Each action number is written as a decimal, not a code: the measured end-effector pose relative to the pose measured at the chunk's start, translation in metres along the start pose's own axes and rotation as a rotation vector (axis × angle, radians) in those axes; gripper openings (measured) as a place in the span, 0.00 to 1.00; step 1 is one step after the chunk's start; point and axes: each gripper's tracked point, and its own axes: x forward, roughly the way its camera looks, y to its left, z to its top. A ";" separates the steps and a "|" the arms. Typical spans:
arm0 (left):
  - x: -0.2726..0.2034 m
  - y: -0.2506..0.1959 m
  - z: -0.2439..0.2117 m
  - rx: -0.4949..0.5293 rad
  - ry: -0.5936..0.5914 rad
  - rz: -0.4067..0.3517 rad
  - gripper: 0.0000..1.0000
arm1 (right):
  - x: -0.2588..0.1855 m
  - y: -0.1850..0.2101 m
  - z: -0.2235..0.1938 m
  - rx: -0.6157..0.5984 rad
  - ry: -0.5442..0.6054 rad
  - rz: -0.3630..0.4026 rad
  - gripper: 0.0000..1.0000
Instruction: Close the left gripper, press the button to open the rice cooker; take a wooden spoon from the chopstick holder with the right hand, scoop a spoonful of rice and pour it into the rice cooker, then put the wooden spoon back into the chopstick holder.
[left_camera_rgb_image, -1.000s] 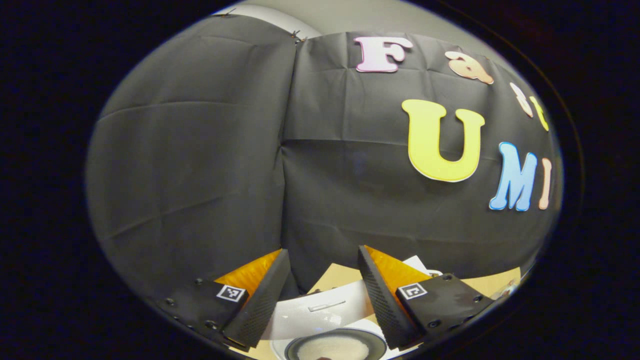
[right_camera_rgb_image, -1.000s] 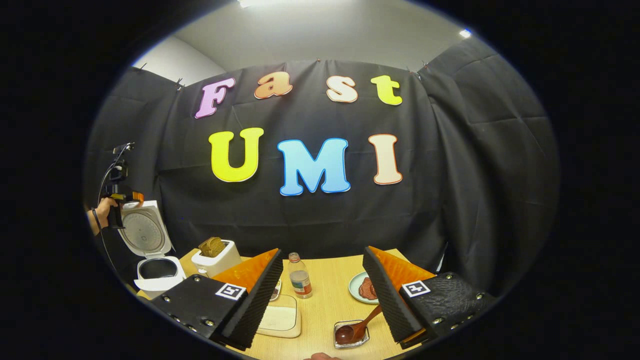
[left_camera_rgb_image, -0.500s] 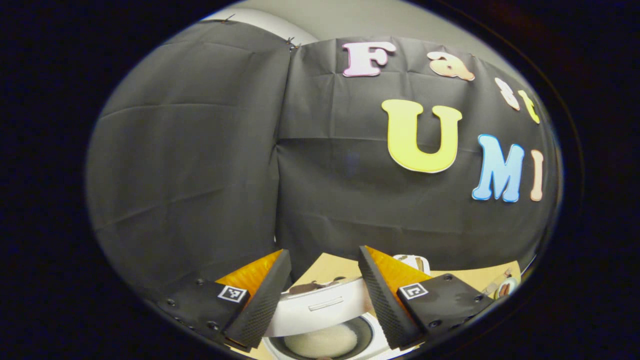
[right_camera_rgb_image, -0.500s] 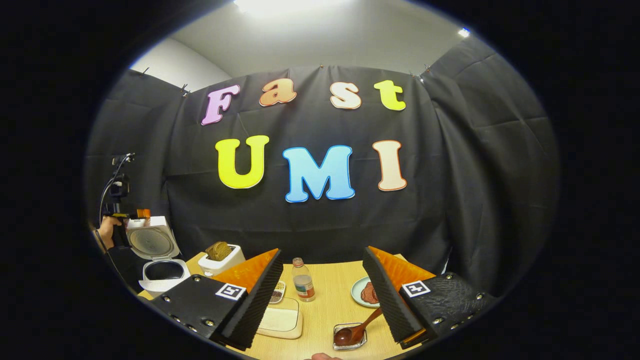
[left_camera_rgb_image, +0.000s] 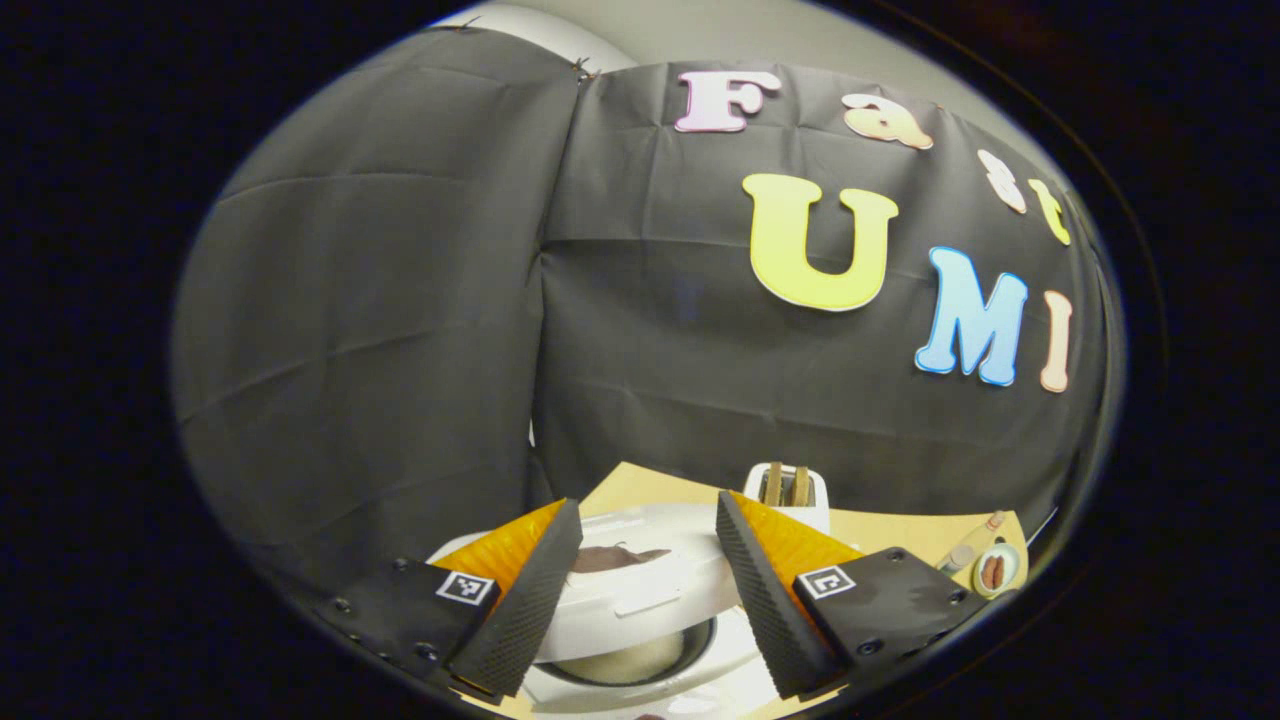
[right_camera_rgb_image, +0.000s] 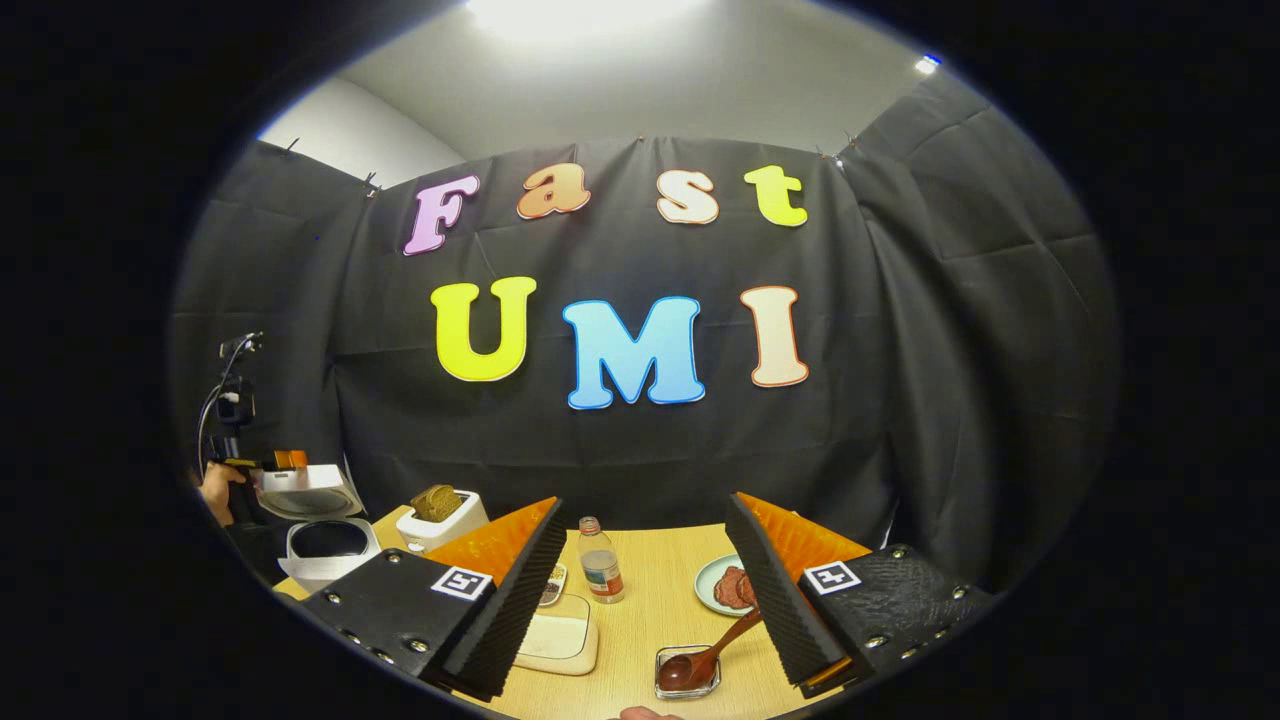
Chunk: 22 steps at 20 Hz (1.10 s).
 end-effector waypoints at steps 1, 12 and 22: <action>-0.003 -0.003 -0.009 -0.008 0.013 -0.003 0.94 | -0.001 -0.001 -0.001 0.005 0.002 -0.001 0.98; -0.019 -0.012 -0.072 -0.002 0.108 -0.007 0.96 | -0.010 -0.004 -0.005 0.011 0.004 -0.003 0.98; -0.025 -0.014 -0.120 0.069 0.201 0.019 0.95 | -0.018 -0.018 -0.010 0.036 0.009 -0.029 0.98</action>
